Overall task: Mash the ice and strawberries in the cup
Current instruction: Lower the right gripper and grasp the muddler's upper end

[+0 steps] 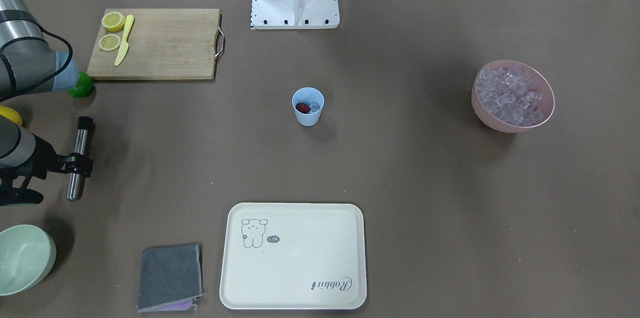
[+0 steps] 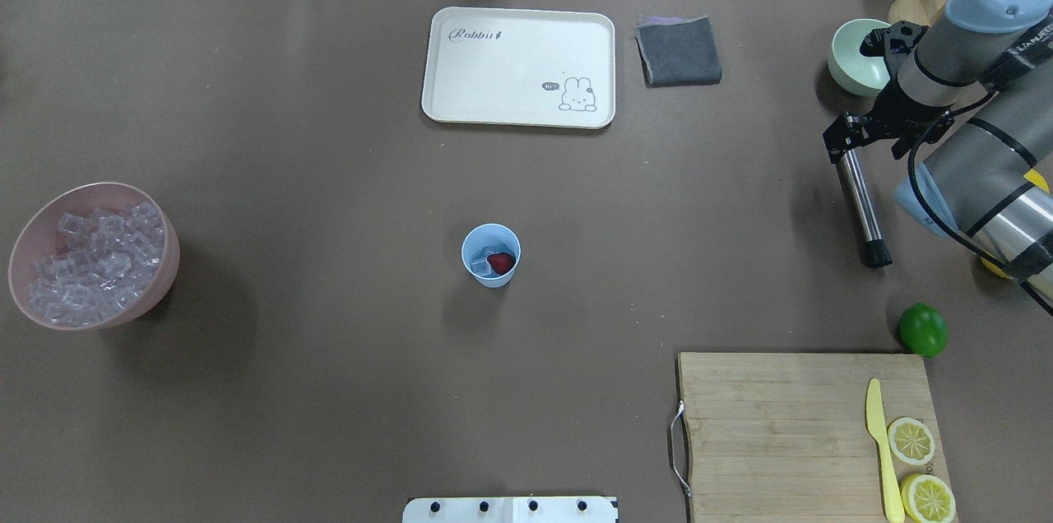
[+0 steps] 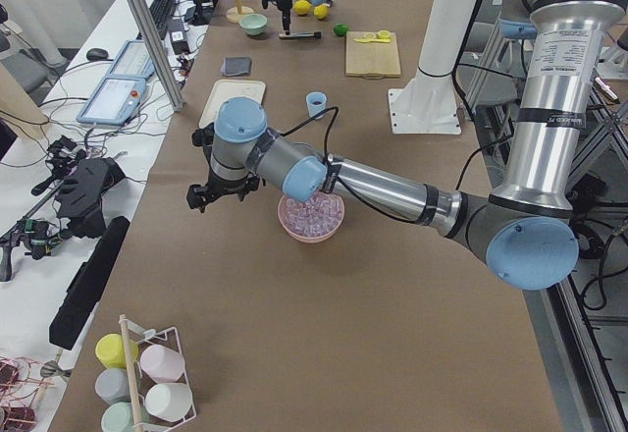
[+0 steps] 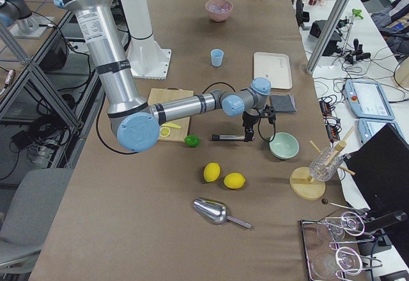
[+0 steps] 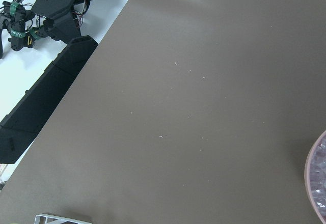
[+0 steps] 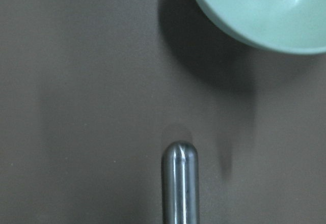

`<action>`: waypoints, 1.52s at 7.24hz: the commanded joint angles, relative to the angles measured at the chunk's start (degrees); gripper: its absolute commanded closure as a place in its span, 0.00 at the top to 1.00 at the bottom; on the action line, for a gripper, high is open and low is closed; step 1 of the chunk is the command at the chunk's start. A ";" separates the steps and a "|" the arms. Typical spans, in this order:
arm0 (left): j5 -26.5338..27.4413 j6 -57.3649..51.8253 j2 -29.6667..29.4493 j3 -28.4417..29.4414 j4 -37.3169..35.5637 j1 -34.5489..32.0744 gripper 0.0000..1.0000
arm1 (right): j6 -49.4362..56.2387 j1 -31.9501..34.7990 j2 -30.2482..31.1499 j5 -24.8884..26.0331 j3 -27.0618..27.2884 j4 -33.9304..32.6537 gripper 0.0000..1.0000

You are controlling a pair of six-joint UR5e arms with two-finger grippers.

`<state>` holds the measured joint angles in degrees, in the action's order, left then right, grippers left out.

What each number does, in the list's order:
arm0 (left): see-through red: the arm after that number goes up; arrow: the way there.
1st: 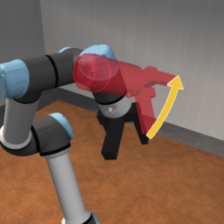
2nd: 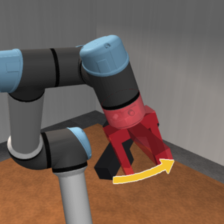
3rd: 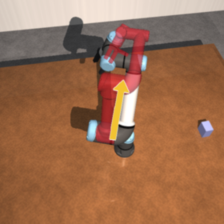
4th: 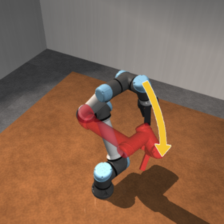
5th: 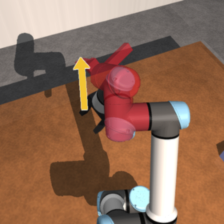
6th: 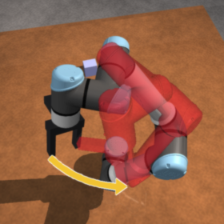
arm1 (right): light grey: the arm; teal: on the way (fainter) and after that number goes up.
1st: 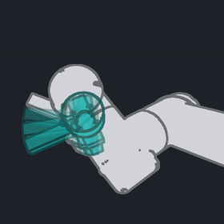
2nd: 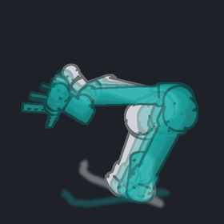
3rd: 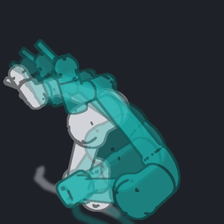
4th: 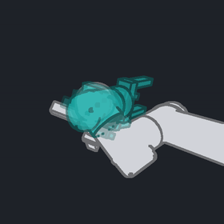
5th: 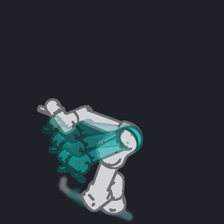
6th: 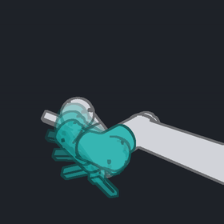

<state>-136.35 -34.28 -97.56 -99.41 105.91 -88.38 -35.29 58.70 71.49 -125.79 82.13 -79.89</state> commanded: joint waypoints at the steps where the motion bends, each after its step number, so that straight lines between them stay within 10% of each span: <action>1: 0.12 0.00 0.00 0.09 0.00 0.05 0.97 | 0.05 -0.08 -0.21 -0.25 -1.17 0.00 1.00; 10: 3.37 0.09 -1.15 0.36 0.17 0.58 0.97 | -0.39 -0.34 -1.97 -0.25 -4.52 0.09 0.61; 11: 3.37 0.09 -1.15 0.44 0.09 0.58 0.97 | -0.48 -0.43 -1.97 -0.25 -4.52 0.09 0.34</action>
<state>-133.06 -34.19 -98.64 -99.03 106.03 -87.87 -35.63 58.34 69.53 -126.03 77.64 -79.80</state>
